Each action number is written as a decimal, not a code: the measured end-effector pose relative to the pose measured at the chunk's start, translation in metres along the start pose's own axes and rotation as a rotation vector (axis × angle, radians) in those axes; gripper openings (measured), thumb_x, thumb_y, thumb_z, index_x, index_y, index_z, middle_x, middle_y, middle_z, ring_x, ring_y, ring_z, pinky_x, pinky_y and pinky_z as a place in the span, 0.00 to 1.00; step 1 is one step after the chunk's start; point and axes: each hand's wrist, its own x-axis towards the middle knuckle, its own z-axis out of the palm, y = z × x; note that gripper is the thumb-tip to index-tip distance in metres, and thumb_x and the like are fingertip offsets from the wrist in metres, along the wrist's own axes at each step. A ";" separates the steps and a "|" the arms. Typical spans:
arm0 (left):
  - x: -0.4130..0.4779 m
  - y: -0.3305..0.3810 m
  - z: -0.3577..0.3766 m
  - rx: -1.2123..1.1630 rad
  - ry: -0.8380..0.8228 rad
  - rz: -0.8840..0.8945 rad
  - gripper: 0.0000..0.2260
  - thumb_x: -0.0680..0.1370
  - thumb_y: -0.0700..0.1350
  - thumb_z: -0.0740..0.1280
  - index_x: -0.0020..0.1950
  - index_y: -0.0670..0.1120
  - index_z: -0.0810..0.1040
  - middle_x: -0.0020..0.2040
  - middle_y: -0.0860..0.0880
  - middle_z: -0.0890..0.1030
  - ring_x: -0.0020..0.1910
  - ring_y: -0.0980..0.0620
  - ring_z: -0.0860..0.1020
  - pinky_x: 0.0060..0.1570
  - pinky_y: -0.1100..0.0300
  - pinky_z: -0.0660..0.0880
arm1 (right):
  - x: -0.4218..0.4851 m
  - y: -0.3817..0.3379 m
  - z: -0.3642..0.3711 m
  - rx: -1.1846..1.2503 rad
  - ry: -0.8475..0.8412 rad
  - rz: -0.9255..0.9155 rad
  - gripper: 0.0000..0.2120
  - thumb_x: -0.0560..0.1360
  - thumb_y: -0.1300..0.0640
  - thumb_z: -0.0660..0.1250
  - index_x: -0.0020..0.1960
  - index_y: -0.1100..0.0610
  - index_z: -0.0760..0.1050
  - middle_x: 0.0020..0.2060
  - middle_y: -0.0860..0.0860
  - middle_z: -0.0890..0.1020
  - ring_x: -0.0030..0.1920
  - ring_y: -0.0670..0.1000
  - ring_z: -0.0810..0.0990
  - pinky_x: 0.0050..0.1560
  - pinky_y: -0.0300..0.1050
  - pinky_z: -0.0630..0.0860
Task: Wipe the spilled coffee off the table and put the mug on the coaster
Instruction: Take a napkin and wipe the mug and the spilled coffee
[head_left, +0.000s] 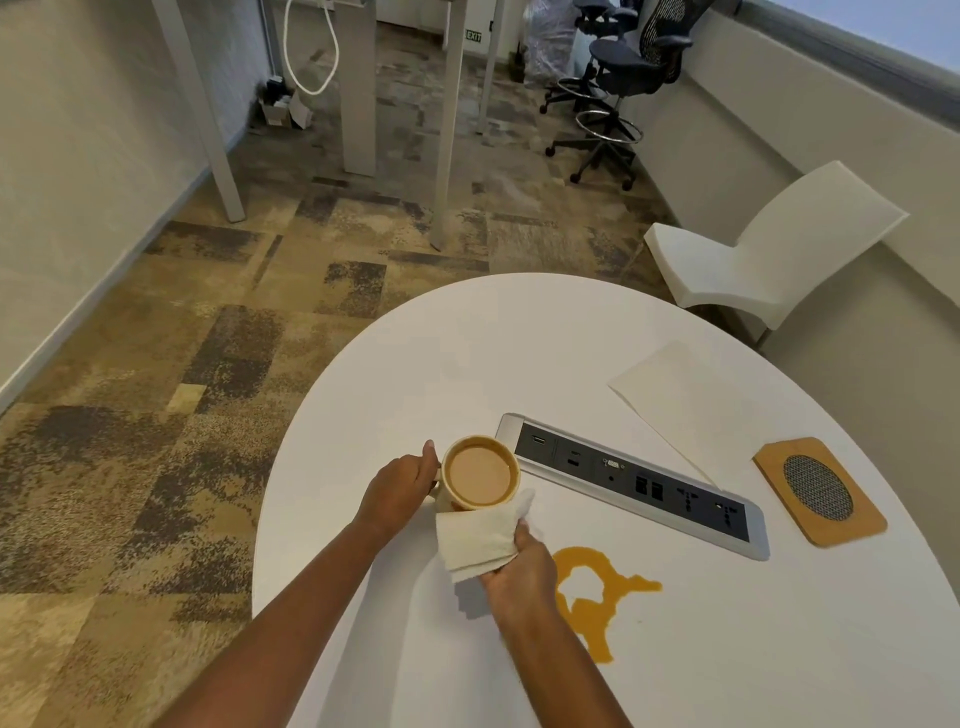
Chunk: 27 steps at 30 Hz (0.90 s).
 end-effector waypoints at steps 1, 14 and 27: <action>0.000 -0.001 0.000 -0.001 0.002 0.001 0.26 0.82 0.48 0.49 0.24 0.47 0.67 0.33 0.43 0.79 0.38 0.42 0.79 0.45 0.54 0.73 | 0.004 -0.005 -0.001 -0.060 0.011 -0.012 0.09 0.80 0.58 0.57 0.55 0.62 0.71 0.45 0.58 0.79 0.39 0.58 0.77 0.58 0.61 0.72; -0.001 -0.002 0.001 -0.039 0.023 -0.023 0.25 0.82 0.48 0.49 0.30 0.42 0.73 0.33 0.43 0.79 0.40 0.40 0.80 0.47 0.53 0.74 | 0.030 -0.037 0.000 -0.419 -0.222 -0.117 0.17 0.79 0.49 0.57 0.63 0.57 0.69 0.47 0.57 0.78 0.47 0.54 0.76 0.48 0.49 0.73; -0.002 -0.003 0.010 -0.110 0.142 -0.033 0.26 0.82 0.45 0.50 0.34 0.37 0.80 0.36 0.37 0.83 0.36 0.43 0.79 0.42 0.59 0.71 | 0.071 -0.078 0.049 -1.058 -0.462 -0.093 0.14 0.79 0.51 0.56 0.41 0.55 0.76 0.29 0.47 0.83 0.29 0.44 0.81 0.32 0.34 0.76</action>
